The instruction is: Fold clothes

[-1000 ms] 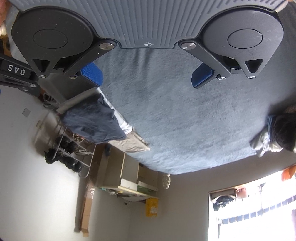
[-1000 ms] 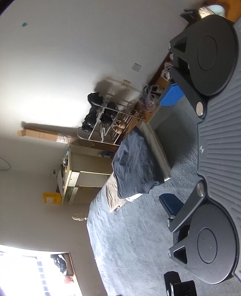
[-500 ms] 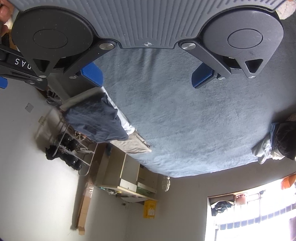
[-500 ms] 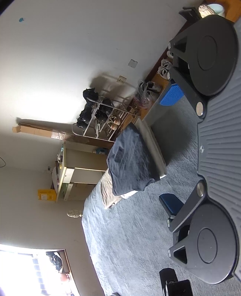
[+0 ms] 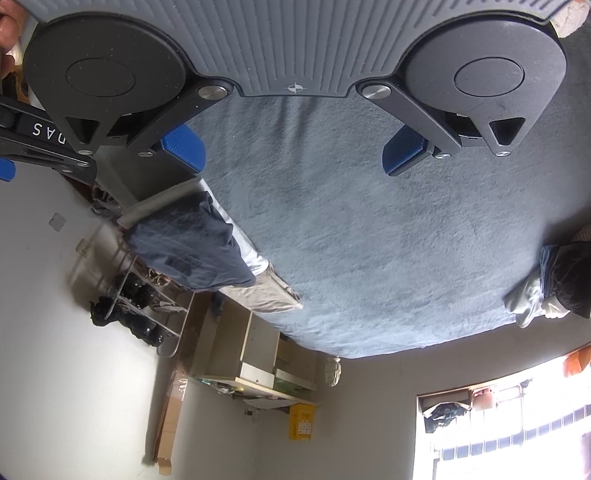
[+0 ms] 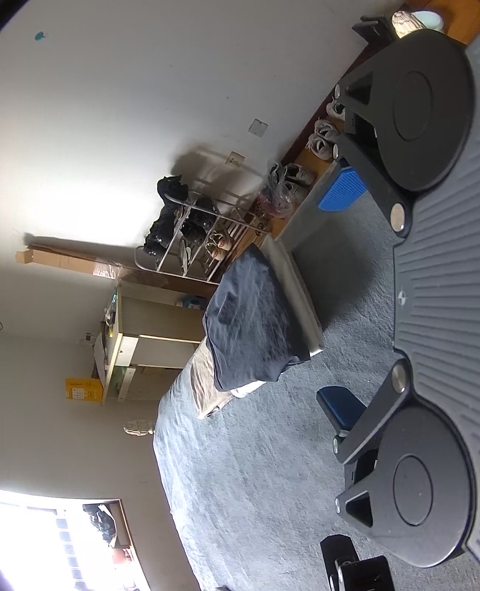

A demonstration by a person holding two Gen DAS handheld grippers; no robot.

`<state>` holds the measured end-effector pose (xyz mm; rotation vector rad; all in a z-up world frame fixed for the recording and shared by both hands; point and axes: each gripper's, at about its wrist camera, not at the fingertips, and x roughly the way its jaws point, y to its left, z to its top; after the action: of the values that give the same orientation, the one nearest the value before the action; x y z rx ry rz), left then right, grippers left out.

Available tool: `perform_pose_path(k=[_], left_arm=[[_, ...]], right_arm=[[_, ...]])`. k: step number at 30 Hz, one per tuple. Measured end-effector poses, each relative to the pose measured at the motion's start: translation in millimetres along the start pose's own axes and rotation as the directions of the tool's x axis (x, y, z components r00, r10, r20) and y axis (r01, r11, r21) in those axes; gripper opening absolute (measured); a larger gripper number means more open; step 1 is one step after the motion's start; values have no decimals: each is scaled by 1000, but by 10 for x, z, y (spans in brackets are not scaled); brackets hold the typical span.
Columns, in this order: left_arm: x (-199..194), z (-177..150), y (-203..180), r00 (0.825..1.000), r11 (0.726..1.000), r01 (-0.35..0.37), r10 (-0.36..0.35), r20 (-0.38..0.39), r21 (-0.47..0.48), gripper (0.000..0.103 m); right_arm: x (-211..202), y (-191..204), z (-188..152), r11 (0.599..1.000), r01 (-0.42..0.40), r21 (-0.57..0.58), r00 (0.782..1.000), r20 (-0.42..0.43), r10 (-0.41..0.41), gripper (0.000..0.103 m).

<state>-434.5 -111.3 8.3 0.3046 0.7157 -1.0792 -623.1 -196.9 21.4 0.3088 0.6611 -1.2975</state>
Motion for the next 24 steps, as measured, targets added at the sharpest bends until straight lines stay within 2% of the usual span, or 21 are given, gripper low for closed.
perform_pose_path(k=[17, 24], left_arm=[[49, 8, 45, 1000, 1000, -11, 11, -21, -8, 103], [-16, 91, 45, 1000, 999, 21, -22, -14, -27, 103]], right_arm=[[41, -17, 12, 1000, 24, 11, 1000, -18, -23, 103], [13, -12, 51, 999, 45, 5, 999, -26, -45, 103]])
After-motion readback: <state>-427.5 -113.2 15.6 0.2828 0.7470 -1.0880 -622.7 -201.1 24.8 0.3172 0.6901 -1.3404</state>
